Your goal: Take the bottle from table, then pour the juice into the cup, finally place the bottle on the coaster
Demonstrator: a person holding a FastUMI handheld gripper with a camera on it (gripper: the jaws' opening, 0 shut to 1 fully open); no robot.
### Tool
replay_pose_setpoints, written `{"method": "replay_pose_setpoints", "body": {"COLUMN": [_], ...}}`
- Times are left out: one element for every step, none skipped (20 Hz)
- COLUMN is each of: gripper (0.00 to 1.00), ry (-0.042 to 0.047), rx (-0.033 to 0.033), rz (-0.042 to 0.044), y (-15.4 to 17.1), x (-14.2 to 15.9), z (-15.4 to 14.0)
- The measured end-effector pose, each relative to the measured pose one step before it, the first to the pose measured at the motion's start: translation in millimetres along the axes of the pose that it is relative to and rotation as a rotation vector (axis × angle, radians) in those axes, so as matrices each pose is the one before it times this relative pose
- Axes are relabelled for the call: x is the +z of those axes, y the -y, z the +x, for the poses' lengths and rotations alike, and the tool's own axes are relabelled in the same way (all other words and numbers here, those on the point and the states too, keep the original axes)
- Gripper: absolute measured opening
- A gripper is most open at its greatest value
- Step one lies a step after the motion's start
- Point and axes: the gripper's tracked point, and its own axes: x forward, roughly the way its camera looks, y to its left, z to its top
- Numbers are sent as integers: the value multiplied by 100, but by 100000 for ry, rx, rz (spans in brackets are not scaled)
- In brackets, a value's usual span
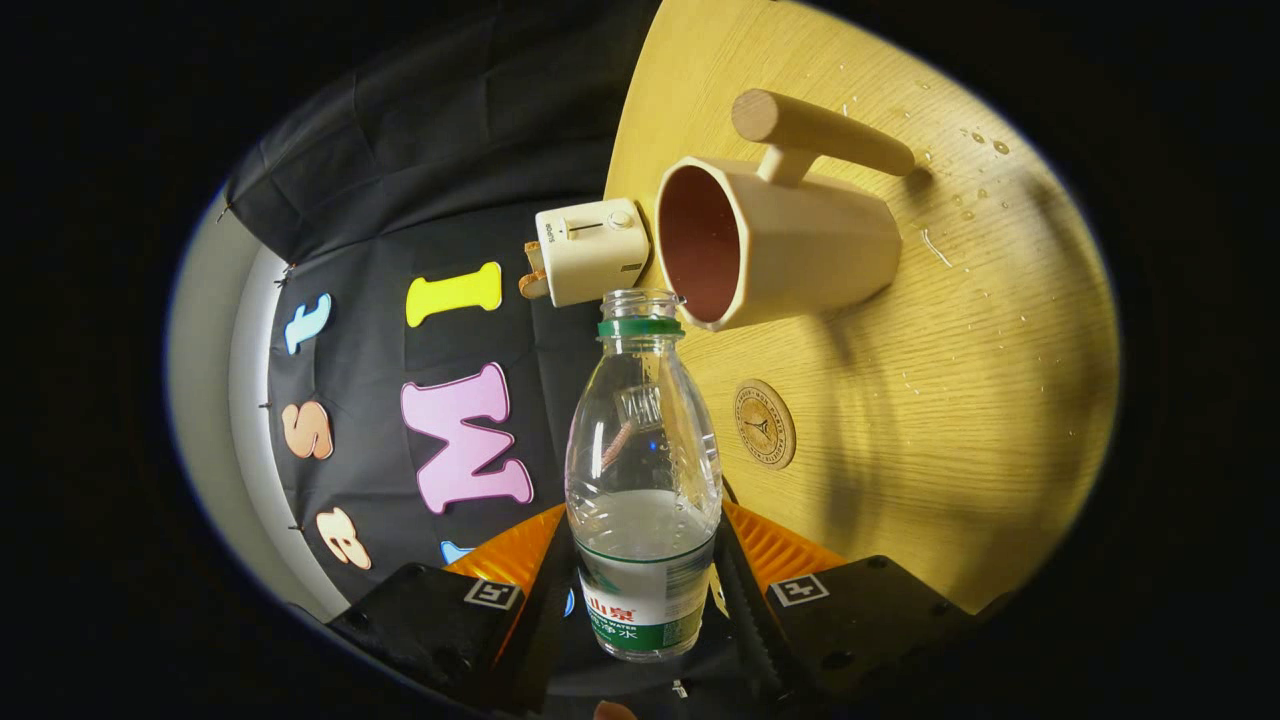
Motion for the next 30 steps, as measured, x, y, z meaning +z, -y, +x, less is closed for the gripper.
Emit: {"method": "replay_pose_setpoints", "body": {"gripper": [75,75,75,75,75,75,75,75,75,75,75,75,75,75,75,75,75,75,75,75,75,75,75,75,75,75,75,75,75,75], "ry": [78,-16,122,187,122,146,137,226,228,212,94,16,24,149,267,200,166,153,175,296,375,372,382,326,280,238,206,116,164,220], "rx": [-20,27,23,51,25,195,98,190,243,191,203,113,25,198,135,157,158,213,309,123,307,107,116,251,120,81,129,49,74,148], "rz": [509,448,363,436,559,706,801,717,564,400,452,472,596,618,731,714,771,794,642,593,702,770,804,873,797,726,738,649,519,535], "y": [-154,-73,-78,-28,-87,-123,-172,-128,-211,-85,-108,-52,-92,8,-102,-29,-79,-61,-172,-127,-183,-52,-158,-143,-76,-93,-169,-68,-121,-58], "x": [12,-8,8,84,-7,8,-106,79,-7,-61,55,-21,-80,-163,-59,8,-52,-8,-1,40,55,55,-34,34,15,-10,-15,-11,-55,96], "z": [78,-24,-40,59,-34,-35,16,-18,16,23,-7,-29,17,57,45,31,41,25,38,19,63,117,33,-19,106,14,17,54,-46,-3]}}
